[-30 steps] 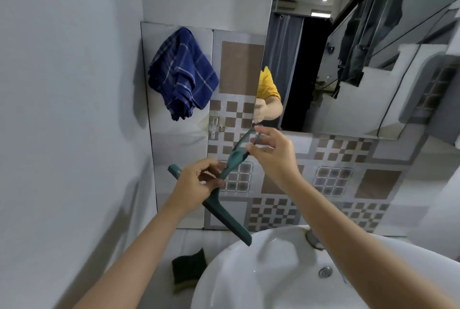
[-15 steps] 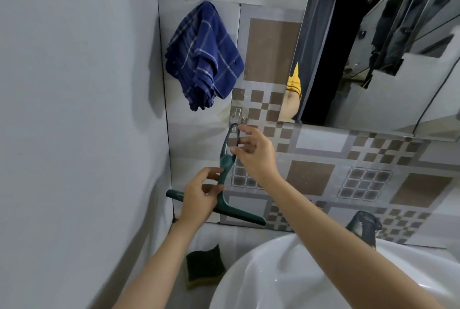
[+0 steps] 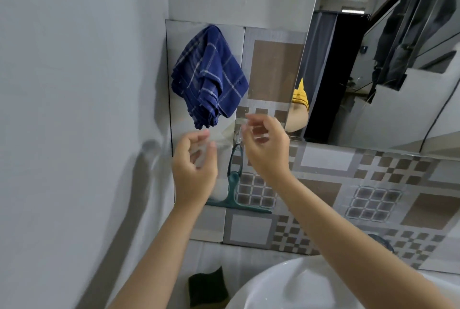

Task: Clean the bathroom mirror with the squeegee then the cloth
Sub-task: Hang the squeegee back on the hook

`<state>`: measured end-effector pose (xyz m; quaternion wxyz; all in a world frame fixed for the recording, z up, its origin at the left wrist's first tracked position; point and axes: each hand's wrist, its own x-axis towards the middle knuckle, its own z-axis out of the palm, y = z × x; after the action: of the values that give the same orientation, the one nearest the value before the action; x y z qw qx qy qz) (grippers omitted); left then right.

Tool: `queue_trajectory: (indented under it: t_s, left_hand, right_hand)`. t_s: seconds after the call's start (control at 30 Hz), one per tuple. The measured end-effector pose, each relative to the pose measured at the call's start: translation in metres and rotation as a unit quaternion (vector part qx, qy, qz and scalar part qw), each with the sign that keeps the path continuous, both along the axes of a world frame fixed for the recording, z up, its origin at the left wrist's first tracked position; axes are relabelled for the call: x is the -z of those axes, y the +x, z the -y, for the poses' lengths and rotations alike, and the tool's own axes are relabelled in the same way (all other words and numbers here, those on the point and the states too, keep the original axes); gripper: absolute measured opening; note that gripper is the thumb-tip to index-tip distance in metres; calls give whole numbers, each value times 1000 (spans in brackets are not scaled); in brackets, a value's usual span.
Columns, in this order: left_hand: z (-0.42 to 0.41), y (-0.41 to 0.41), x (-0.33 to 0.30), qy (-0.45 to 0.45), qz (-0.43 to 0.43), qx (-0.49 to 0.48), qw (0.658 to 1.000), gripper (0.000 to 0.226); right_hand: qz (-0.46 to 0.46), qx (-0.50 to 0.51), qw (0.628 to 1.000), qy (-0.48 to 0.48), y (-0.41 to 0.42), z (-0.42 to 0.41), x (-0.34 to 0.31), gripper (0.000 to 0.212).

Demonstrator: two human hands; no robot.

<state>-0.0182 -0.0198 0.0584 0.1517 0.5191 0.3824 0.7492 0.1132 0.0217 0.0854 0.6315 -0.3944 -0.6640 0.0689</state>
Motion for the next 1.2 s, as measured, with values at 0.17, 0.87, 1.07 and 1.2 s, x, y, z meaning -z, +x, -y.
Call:
queue_trajectory:
  t_s: [0.17, 0.87, 1.07, 1.2]
  left_hand:
    - [-22, -19, -91, 77, 63, -64, 993, 16]
    - [-58, -34, -176, -59, -42, 96, 993, 18]
    - [-45, -38, -191, -35, 6, 118, 992, 20]
    - [-30, -40, -206, 0, 28, 149, 988, 20]
  right_hand:
    - [-10, -7, 995, 95, -17, -10, -75, 15]
    - [4, -127, 986, -111, -38, -35, -148, 22]
    - [-4, -170, 984, -59, -45, -27, -167, 22]
    - [-6, -202, 979, -16, -44, -9, -184, 24]
